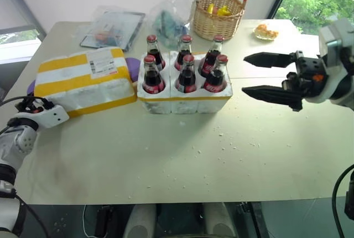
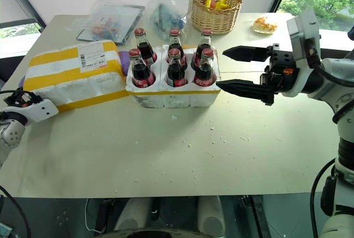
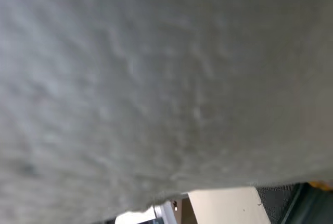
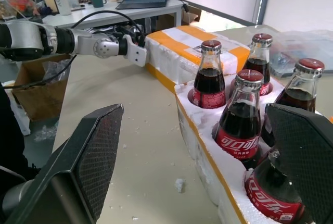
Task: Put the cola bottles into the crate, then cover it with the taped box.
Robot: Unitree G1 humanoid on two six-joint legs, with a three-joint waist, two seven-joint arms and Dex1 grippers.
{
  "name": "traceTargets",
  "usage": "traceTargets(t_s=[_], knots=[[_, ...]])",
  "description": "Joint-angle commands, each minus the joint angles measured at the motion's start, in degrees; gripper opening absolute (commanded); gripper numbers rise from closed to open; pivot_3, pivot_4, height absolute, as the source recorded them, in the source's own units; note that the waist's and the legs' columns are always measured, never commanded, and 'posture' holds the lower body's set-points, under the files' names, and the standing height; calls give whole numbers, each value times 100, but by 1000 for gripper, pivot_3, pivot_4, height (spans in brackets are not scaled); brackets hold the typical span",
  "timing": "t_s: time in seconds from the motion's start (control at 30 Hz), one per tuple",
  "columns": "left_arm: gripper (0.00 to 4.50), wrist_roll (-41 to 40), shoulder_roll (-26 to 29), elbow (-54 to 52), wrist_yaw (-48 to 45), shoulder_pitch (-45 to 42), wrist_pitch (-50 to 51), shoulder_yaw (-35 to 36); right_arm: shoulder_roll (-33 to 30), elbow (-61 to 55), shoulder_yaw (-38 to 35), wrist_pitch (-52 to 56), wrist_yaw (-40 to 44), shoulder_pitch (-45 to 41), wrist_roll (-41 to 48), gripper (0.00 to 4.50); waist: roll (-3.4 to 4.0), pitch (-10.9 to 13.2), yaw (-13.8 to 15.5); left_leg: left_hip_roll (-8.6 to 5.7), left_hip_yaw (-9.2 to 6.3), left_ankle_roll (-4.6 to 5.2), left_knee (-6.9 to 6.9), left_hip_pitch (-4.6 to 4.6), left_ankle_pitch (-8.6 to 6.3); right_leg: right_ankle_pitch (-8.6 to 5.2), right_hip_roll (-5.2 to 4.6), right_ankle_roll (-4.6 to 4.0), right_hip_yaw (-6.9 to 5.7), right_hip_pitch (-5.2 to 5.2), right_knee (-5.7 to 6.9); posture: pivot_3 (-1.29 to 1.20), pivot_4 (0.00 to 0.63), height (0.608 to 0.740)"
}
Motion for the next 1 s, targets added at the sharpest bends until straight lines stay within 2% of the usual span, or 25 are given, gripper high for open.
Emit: traceTargets(t_s=[0.03,0.1,0.37,0.67,0.83,1.0], knots=[[1396,-38,128,134,39,-86,-76,-32,-78,-75,-216,-127,30,6,54,4500,0,0,2,0,0,0,0,0,0,0,0,0,0,0,0,0,150,737],[483,-59,155,159,46,-92,-55,-20,-78,-54,-226,-153,50,30,43,4500,0,0,1,0,0,0,0,1,0,0,0,0,0,0,1,0,150,737],[483,-402,340,5,-132,139,-5,227,-53,-5,-216,-235,65,78,25,4500,0,0,-30,0,0,0,-1,2,0,0,0,0,0,0,1,0,150,737],[483,-1206,786,-378,-636,467,307,949,-95,76,-237,-313,138,138,8,4500,0,0,-15,2,0,0,-2,3,0,0,0,0,0,0,0,0,150,737],[483,-1679,1030,-1366,-1275,230,639,1411,-147,147,-230,-351,195,169,-54,4500,-7,-4,35,0,-2,-1,0,-2,0,0,0,0,0,2,-3,0,150,737],[483,-1800,1116,-2600,-2026,-440,1181,1458,-34,69,-201,-338,76,239,-53,4500,-15,-8,64,-1,-4,-1,3,-3,0,0,0,0,0,6,-8,0,150,737]])
